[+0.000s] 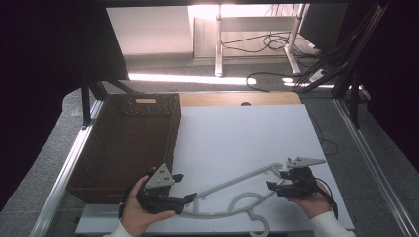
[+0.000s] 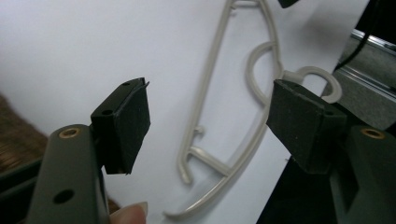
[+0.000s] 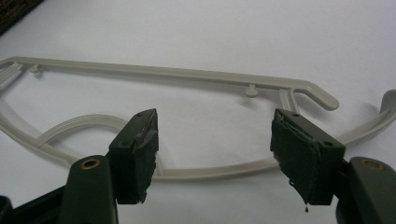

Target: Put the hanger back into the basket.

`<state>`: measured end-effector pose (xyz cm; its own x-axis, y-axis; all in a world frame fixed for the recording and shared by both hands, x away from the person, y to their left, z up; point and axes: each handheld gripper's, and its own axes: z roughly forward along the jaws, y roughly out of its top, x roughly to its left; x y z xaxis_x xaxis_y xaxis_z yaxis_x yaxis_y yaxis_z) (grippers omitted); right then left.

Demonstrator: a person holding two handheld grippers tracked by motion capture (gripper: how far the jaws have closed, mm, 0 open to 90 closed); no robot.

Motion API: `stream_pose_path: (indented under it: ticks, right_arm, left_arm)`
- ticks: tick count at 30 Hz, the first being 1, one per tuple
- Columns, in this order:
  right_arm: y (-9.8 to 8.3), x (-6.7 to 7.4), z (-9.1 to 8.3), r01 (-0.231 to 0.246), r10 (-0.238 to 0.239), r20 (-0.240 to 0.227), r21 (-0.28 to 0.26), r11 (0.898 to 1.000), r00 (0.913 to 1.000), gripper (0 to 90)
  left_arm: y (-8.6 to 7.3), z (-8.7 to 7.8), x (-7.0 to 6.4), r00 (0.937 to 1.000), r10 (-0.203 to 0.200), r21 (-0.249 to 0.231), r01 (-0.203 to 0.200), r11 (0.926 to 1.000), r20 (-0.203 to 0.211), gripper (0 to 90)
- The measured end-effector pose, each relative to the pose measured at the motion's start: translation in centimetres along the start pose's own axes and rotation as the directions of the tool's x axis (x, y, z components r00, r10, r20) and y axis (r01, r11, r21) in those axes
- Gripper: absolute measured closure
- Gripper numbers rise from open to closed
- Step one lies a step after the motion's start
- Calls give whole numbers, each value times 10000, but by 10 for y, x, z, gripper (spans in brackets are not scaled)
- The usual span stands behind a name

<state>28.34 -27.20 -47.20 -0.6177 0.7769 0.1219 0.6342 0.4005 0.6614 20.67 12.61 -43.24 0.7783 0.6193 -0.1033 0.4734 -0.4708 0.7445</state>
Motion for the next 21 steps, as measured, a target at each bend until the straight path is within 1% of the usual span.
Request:
stream_pose_path:
  ticks: [2, 4, 5, 10, 13, 14, 15, 17, 19, 21]
  right_arm:
    - [0, 0, 1, 0, 0, 19, -11, 10000, 10000, 328]
    - [0, 0, 1, 9, -9, 18, 23, 10000, 10000, 326]
    - [-1, 0, 1, 32, -32, 0, 27, 10000, 10000, 326]
    - [-1, 2, 2, 61, -61, -8, 44, 10000, 10000, 324]
    - [-1, 1, 1, 59, -59, 11, 54, 10000, 10000, 324]
    - [-1, 1, 1, 46, -46, 28, 63, 10000, 10000, 324]
    - [-1, 0, 1, 59, -59, 32, 40, 10000, 10000, 324]
    - [-2, 0, 1, 34, -35, 36, 35, 10000, 10000, 324]
    - [-2, -1, 1, 39, -39, 40, 48, 10000, 10000, 323]
    - [-2, -1, 1, 55, -55, 45, 77, 10000, 10000, 323]
  left_arm:
    - [2, 10, -5, 9998, 133, 186, -136, 9997, 155, 306]
    - [4, 19, -12, 9987, 387, 428, -401, 9983, 324, 314]
    - [5, 23, -15, 9977, 523, 523, -545, 9971, 420, 320]
    - [11, 44, -26, 9921, 885, 928, -967, 9910, 887, 357]
    - [14, 56, -31, 9855, 1159, 1271, -1316, 9831, 1244, 371]
    - [14, 60, -32, 9826, 1273, 1453, -1467, 9784, 1353, 375]
    - [14, 64, -32, 9809, 1313, 1581, -1537, 9754, 1433, 380]
    - [13, 72, -34, 9784, 1328, 1820, -1611, 9700, 1585, 384]
    - [12, 80, -35, 9741, 1361, 2048, -1725, 9635, 1804, 389]
    - [10, 87, -35, 9729, 1300, 2242, -1722, 9592, 1910, 396]
